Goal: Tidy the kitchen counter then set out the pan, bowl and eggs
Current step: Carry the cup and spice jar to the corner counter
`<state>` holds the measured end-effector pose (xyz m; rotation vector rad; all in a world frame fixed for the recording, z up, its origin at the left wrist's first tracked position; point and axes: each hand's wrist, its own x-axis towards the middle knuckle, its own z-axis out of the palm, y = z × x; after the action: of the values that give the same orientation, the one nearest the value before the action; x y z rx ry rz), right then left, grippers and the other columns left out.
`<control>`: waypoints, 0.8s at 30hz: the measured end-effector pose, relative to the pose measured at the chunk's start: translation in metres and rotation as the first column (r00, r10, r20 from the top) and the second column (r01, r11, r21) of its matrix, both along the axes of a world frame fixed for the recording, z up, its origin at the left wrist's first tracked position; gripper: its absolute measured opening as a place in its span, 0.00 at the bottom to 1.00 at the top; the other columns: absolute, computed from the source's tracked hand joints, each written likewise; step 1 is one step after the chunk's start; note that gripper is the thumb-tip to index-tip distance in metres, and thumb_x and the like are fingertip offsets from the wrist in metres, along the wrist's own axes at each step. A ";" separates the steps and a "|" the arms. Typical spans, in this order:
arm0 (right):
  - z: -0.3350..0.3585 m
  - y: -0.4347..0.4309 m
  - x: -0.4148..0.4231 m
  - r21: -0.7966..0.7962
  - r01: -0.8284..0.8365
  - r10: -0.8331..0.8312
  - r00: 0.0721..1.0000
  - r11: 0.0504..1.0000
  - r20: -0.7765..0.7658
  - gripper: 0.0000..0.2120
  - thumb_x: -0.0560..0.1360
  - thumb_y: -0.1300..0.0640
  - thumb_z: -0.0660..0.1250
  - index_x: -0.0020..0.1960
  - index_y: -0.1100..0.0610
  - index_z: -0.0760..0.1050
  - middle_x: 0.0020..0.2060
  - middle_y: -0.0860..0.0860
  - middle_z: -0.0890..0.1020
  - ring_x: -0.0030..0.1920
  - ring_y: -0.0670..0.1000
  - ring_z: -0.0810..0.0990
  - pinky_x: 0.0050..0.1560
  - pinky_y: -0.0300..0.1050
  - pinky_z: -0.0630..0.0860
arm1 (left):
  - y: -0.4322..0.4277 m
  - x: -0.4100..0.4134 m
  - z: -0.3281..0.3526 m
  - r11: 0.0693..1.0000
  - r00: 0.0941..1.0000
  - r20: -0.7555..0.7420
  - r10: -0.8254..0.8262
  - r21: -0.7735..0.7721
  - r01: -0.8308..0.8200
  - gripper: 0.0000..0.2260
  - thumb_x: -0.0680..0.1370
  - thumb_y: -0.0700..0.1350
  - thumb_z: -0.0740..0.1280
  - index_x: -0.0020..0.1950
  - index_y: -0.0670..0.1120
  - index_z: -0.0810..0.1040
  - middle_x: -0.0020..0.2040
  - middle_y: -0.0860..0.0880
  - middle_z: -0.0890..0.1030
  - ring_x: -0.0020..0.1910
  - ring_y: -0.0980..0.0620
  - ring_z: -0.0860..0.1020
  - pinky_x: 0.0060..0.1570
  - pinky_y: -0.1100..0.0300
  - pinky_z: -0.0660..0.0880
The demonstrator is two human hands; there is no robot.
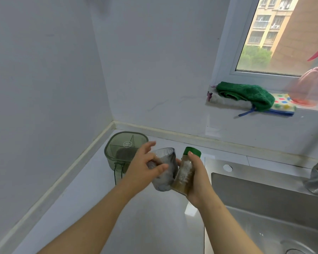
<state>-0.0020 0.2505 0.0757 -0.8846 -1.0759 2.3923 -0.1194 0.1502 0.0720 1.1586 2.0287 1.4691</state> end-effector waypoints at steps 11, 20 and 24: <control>0.021 -0.028 0.003 -0.104 -0.021 0.012 0.996 0.994 -0.090 0.15 0.77 0.45 0.57 0.47 0.55 0.76 0.34 0.52 0.86 0.47 0.57 0.80 0.64 0.61 0.70 | -0.002 0.016 0.008 0.923 0.787 0.538 0.303 0.040 -0.383 0.43 0.58 0.67 0.70 0.69 0.49 0.67 0.65 0.47 0.74 0.60 0.46 0.76 0.57 0.46 0.77; 0.035 -0.034 0.007 -0.007 -0.062 0.062 0.998 0.998 -0.003 0.13 0.77 0.45 0.60 0.46 0.54 0.74 0.45 0.55 0.84 0.48 0.57 0.80 0.53 0.59 0.77 | -0.014 0.016 0.007 0.929 0.379 0.924 0.046 0.101 -0.357 0.32 0.68 0.63 0.64 0.67 0.45 0.71 0.60 0.38 0.78 0.55 0.37 0.78 0.46 0.47 0.78; 0.030 -0.030 0.010 -0.037 0.060 -0.057 0.996 0.998 0.063 0.15 0.76 0.44 0.61 0.48 0.56 0.73 0.44 0.58 0.81 0.42 0.57 0.80 0.42 0.52 0.78 | -0.013 0.015 0.007 0.913 0.243 0.965 -0.102 0.188 -0.362 0.30 0.74 0.65 0.58 0.67 0.46 0.72 0.57 0.41 0.79 0.50 0.43 0.78 0.43 0.51 0.75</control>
<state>0.0076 0.2208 0.1055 -0.9962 -1.0146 2.3592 -0.1040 0.1376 0.0787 -0.0698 0.9142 1.9788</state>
